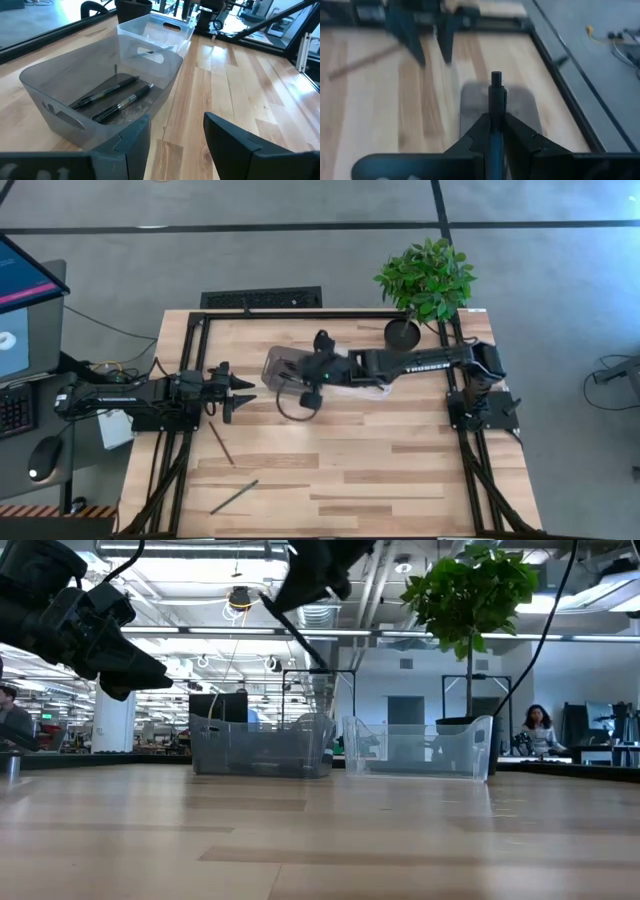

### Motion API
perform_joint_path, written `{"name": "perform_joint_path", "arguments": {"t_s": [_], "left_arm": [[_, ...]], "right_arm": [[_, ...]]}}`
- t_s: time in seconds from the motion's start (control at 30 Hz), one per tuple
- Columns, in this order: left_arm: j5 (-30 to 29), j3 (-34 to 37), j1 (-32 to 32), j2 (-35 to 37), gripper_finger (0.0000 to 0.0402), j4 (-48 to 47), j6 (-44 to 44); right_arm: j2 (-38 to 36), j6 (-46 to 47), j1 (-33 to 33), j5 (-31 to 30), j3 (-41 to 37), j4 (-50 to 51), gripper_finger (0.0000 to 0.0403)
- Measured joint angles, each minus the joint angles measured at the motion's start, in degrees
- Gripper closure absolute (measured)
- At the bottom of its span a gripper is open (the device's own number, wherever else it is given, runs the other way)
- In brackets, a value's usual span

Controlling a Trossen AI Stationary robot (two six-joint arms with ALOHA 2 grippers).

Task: Sort pens & pencils
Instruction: Put the black pen into the black bin

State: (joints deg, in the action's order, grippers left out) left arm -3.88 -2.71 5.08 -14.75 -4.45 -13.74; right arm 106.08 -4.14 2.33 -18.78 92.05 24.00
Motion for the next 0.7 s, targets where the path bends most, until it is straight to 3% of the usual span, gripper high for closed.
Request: {"name": "perform_joint_path", "arguments": {"t_s": [0.23,0.7], "left_arm": [[0.02,-0.01,0.00,0.01,0.0228,0.00,1.23],[0.04,0.00,0.00,-1.04,0.0228,-0.01,1.51]], "right_arm": [[3.48,-2.67,-2.60,3.80,0.37,-10.21,0.0337],[13.30,-3.41,-3.69,3.86,0.02,-10.23,0.0336]]}}
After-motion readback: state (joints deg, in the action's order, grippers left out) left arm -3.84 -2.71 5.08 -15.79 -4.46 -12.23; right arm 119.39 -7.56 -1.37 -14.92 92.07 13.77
